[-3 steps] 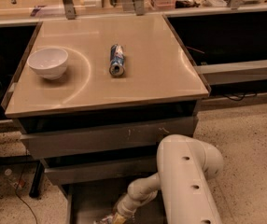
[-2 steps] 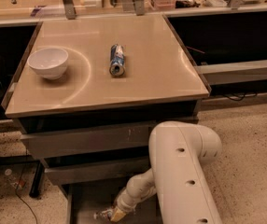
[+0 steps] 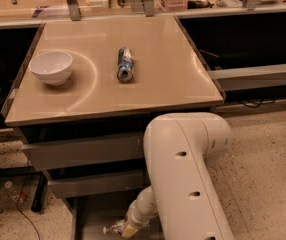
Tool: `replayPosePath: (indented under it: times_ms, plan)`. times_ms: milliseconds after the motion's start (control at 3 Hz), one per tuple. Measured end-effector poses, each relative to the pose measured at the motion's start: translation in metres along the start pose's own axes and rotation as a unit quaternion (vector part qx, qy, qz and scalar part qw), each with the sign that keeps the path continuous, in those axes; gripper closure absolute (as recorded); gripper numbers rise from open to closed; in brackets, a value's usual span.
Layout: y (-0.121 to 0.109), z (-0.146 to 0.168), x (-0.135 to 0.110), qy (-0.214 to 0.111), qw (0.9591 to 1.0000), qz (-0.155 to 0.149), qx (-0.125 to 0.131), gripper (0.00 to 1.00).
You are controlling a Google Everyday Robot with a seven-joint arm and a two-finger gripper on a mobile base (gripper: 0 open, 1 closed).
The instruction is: Pick water bottle from bottom drawer and place on counter
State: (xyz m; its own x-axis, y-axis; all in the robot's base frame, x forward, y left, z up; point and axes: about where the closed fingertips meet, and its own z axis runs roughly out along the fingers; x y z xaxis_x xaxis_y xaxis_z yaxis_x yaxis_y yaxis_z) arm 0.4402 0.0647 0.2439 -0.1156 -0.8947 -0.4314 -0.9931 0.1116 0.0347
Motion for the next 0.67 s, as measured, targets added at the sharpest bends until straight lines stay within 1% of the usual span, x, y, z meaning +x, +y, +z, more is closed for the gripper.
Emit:
replayPosePath:
  times_ms: [333, 667]
  plan:
    - [0.006, -0.017, 0.003, 0.013, 0.9999, 0.010, 0.003, 1.00]
    - [0.004, -0.056, -0.001, 0.028, 0.9980, 0.043, 0.037, 1.00]
